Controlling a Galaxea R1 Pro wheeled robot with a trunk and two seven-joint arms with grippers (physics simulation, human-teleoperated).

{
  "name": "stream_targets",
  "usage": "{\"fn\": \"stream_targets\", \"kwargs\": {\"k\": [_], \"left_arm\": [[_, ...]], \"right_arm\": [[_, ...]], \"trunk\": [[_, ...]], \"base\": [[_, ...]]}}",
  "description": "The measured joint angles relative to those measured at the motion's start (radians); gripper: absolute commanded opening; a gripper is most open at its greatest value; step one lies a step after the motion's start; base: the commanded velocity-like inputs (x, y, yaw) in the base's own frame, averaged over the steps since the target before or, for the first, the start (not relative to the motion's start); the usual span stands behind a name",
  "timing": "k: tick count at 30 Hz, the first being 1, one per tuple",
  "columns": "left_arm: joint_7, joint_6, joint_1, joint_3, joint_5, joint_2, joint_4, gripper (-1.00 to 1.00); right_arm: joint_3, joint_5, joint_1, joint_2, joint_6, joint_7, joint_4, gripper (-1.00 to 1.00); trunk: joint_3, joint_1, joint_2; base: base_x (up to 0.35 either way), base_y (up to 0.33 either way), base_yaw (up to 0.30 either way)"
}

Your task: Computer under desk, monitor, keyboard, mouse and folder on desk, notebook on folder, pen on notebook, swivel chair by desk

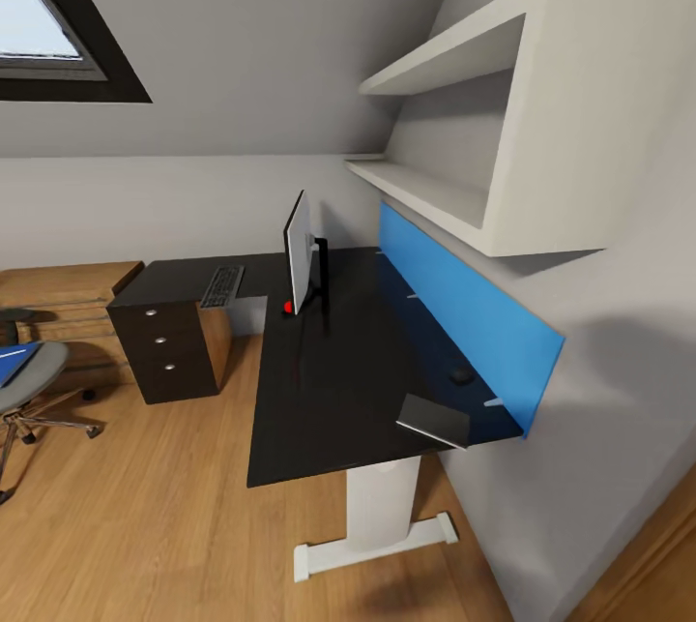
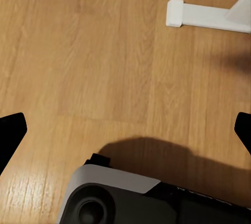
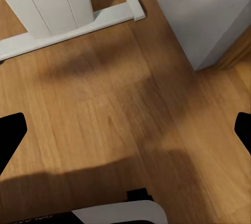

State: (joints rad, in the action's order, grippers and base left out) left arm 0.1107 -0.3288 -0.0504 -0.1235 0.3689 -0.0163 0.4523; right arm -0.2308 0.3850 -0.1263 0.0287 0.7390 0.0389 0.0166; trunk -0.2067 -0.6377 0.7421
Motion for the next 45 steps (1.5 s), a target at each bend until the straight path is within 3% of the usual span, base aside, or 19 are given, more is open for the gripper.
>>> {"fn": "stream_targets", "kwargs": {"k": [6,10,17,22,26,27,31,38,42,43,45], "left_arm": [[-0.001,0.0,0.001,0.0,0.002,0.0,0.0,1.0],[-0.001,0.0,0.001,0.0,0.002,0.0,0.0,1.0],[-0.001,0.0,0.0,0.0,0.002,0.0,0.0,1.0],[0.0,0.0,0.0,0.0,0.002,0.001,0.0,1.0],[0.0,0.0,0.0,0.0,0.002,0.001,0.0,1.0],[0.0,0.0,0.001,0.0,0.002,0.002,0.0,1.0],[0.0,0.0,0.0,0.001,0.002,0.003,0.0,1.0],[0.0,-0.003,0.0,0.001,0.001,0.003,0.0,1.0],[0.0,-0.006,0.0,0.002,0.001,0.003,0.0,1.0],[0.0,-0.007,0.0,0.001,0.001,0.003,0.0,1.0],[0.0,-0.007,0.0,0.002,0.001,0.003,0.0,1.0]], "right_arm": [[-0.004,-0.001,-0.001,-0.001,-0.028,0.0,-0.009,1.0],[-0.004,0.0,-0.004,-0.005,-0.065,0.006,-0.071,1.0],[-0.003,0.004,-0.039,-0.058,-0.301,0.058,-0.284,1.0],[0.002,0.001,-0.147,-0.13,-0.576,0.172,-0.489,1.0],[0.004,0.002,-0.246,-0.156,-0.694,0.197,-0.52,1.0],[0.005,0.005,-0.295,-0.163,-0.734,0.201,-0.52,1.0],[0.032,0.015,-0.435,-0.174,-0.797,0.208,-0.5,1.0],[0.125,0.032,-0.469,-0.173,-0.814,0.209,-0.526,1.0],[0.134,0.033,-0.48,-0.174,-0.898,0.211,-0.625,1.0],[0.136,0.03,-0.526,-0.172,-0.979,0.21,-0.643,1.0],[0.137,0.028,-0.565,-0.171,-1.003,0.209,-0.635,1.0]], "trunk": [[0.0,0.0,0.0],[0.0,0.0,0.0],[0.0,0.0,0.0],[0.0,0.0,0.0],[0.0,0.0,0.0],[0.0,0.0,0.0],[0.0,0.0,0.0],[0.0,0.0,0.0],[0.0,0.0,0.0],[0.0,0.001,0.0],[0.0,0.0,0.0]], "base": [[0.001,0.0,0.0],[0.0,0.0,0.0],[0.0,0.0,0.0],[0.0,0.0,0.0],[0.0,0.0,0.0],[0.0,0.0,0.0],[0.0,0.0,0.0],[0.002,0.0,0.0],[0.172,0.0,0.0],[0.277,0.0,0.0],[0.177,0.0,0.0]]}}
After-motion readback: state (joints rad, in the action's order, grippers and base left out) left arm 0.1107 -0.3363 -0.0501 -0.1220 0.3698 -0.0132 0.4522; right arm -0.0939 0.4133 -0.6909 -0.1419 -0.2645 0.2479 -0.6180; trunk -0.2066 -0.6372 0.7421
